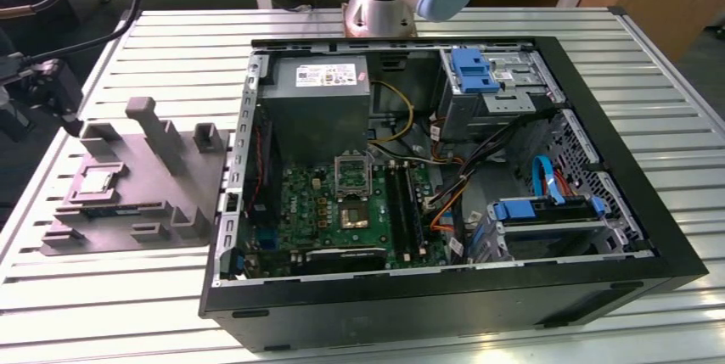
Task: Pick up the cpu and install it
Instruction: 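Pick up the cpu and move it towards the insertion slot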
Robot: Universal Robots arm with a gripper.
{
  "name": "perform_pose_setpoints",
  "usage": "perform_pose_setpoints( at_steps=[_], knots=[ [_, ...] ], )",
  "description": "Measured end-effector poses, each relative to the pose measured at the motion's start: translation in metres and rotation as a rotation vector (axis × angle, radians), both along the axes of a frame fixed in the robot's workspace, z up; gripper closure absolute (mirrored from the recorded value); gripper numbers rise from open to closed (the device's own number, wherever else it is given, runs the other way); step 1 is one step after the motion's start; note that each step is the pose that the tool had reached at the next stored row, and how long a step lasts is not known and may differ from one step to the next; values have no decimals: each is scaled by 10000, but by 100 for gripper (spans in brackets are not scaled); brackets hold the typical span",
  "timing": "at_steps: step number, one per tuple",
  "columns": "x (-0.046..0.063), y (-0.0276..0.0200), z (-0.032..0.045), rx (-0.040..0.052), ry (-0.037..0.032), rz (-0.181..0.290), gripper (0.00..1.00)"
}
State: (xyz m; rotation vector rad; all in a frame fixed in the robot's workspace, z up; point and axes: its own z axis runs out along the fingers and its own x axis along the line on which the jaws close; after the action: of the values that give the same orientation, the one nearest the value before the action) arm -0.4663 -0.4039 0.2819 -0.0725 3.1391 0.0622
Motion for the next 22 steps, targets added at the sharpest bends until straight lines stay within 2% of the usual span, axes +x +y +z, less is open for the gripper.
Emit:
perform_pose_setpoints(
  at_steps=[22],
  knots=[
    [22, -14, -48, -3, 3, -16, 29]
  ],
)
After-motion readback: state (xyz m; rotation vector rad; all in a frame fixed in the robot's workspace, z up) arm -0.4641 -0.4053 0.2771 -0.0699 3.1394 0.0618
